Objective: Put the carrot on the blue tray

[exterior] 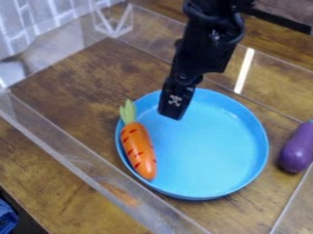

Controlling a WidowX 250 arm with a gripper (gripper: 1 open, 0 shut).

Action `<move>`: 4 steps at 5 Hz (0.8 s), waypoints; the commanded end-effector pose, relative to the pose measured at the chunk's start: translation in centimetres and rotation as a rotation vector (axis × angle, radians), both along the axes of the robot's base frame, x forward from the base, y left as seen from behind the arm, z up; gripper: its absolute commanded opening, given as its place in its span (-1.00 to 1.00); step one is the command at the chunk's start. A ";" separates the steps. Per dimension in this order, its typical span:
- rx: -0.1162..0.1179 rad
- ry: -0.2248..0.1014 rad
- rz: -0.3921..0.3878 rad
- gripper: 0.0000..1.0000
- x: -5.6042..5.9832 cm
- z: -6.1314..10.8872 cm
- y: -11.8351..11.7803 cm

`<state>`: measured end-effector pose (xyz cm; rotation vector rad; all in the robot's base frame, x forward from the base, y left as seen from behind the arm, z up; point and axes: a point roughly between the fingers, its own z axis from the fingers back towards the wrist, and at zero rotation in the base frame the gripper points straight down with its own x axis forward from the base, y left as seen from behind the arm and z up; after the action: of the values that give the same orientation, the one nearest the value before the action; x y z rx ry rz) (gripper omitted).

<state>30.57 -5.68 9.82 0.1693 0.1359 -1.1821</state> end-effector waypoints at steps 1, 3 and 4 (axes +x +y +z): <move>-0.013 -0.045 0.023 1.00 0.1 0.9 -1.4; -0.011 -0.045 0.081 1.00 -1.0 -2.3 -2.6; -0.017 -0.039 0.003 1.00 -0.8 -2.8 -2.8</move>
<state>29.51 -8.10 6.16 0.1674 0.1232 -1.1610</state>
